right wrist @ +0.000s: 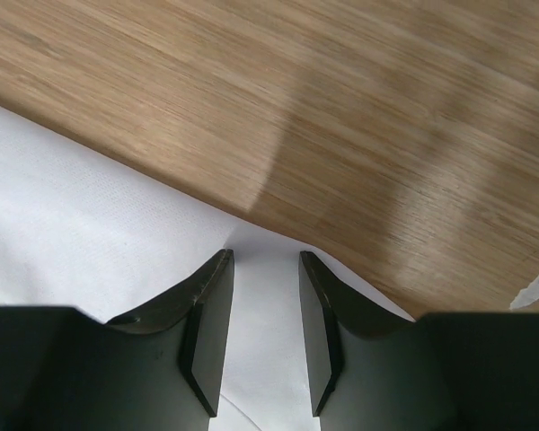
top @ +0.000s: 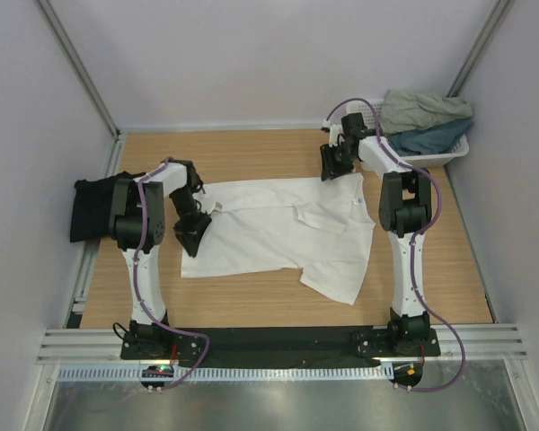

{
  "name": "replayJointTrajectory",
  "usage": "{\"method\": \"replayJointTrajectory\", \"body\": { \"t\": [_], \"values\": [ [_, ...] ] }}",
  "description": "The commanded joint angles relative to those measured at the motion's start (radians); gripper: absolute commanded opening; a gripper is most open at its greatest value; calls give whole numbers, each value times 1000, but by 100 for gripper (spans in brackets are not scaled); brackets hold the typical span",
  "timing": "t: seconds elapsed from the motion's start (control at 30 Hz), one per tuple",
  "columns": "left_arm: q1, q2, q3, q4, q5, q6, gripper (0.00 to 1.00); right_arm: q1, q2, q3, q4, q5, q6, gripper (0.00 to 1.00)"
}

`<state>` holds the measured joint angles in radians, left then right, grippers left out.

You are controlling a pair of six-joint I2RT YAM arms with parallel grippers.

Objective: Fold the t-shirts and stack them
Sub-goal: Fold the tshirt

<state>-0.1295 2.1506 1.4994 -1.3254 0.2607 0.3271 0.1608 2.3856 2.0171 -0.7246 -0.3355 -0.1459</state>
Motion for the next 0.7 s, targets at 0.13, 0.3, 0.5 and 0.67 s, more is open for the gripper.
{"method": "replayJointTrajectory", "body": {
  "t": [0.13,0.3,0.5,0.67],
  "values": [
    [25,64,64,-43,-24,4,19,-3,27,31,24,61,-1,41],
    [36,110,117,-31,-40,0,18,2,49,60,31,62,2,41],
    [54,161,188,-23,-71,0,18,13,81,115,34,61,5,42],
    [70,207,265,-29,-86,-5,18,29,104,149,43,64,6,43]
  ]
}}
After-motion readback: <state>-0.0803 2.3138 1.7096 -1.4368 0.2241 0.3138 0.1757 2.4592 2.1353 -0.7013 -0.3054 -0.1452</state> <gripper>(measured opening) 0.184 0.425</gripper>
